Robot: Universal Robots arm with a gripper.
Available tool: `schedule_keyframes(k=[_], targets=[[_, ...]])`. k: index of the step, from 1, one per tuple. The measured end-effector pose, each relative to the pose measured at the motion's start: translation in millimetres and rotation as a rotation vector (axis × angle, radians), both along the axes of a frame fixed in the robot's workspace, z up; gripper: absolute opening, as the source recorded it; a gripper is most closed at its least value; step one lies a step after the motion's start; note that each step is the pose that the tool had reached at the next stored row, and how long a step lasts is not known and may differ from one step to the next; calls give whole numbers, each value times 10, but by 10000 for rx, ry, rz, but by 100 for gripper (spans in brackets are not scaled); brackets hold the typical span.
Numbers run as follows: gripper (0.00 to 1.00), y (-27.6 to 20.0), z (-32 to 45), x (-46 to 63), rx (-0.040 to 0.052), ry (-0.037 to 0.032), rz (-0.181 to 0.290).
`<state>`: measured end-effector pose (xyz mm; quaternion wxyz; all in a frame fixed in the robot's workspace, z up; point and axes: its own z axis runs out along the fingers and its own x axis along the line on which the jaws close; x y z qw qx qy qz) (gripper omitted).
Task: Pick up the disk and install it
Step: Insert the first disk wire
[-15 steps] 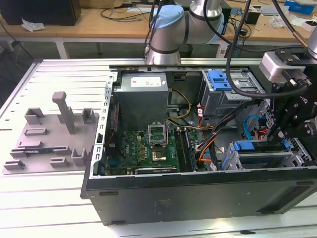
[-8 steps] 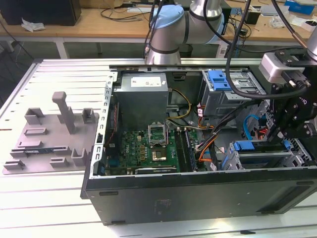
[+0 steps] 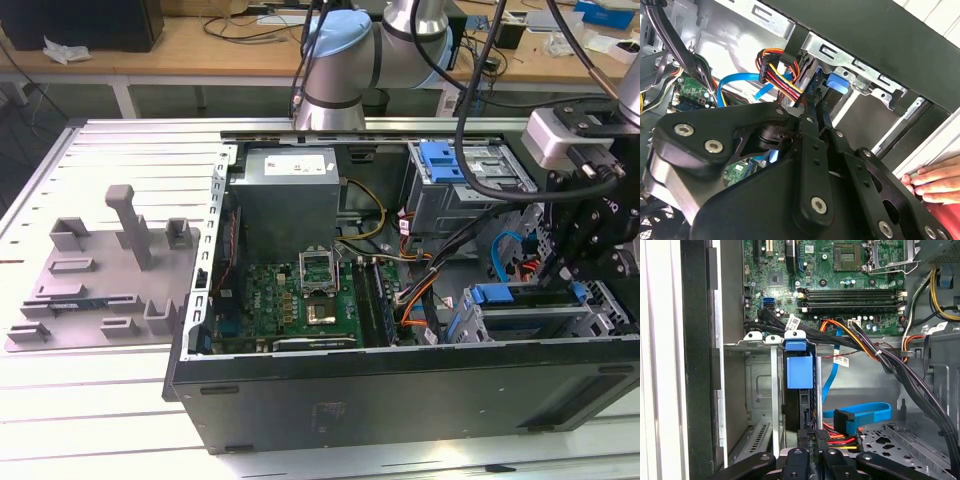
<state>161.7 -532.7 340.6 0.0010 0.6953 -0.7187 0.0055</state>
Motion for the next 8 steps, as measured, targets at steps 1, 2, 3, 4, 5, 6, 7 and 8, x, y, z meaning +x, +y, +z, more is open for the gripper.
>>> schedule_keyframes(k=[1,2,3,4,5,6,7,8], targets=[[17,0,-8,0,4,1,0],[17,0,-10,0,2,1,0],[17,0,-15,0,1,1,0],[17,0,-18,0,0,0,0],[17,0,-24,0,0,0,0],[17,0,-31,0,0,1,0],[17,0,-33,0,-1,0,0],[17,0,-33,0,1,0,0]])
